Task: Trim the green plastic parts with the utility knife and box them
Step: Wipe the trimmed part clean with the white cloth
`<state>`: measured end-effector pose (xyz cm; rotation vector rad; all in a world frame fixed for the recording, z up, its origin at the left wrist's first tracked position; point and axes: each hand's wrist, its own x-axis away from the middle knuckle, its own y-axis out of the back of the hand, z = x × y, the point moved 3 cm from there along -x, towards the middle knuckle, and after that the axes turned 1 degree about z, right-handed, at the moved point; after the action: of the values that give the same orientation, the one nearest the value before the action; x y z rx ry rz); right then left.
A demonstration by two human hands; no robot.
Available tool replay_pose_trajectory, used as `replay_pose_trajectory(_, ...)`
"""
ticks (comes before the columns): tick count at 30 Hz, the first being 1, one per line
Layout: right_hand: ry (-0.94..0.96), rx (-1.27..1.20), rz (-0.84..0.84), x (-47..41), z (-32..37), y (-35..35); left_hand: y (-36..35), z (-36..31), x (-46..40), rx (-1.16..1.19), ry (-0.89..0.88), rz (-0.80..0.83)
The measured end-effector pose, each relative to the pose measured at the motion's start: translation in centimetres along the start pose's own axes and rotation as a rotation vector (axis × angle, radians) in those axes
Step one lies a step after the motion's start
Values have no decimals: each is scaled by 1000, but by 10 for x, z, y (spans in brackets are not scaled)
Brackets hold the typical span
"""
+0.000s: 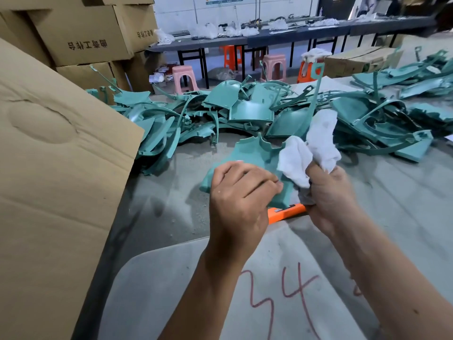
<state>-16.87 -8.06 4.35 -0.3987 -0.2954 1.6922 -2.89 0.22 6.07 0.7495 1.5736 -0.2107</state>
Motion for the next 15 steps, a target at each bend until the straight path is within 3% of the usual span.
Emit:
replay_pose_trajectory(3, 106, 62, 38, -1, 8, 3, 0, 2, 2, 2, 20, 26)
replay_pose_trajectory(5, 178, 258, 66, 0, 11, 7, 2, 6, 3, 6, 70, 10)
replay_pose_trajectory(7, 197, 450, 205, 7, 6, 1, 7, 16, 4, 34, 155, -16)
replay_pose_trajectory(9, 173, 489, 318, 16, -4, -10, 14, 26, 4, 31, 223, -37)
replay_pose_trajectory(11, 205, 411, 245, 16, -9, -15, 21, 32, 3, -3, 238, -56)
replay_pose_trajectory(15, 287, 212, -106, 12, -8, -13, 24, 34, 0, 3, 222, -101)
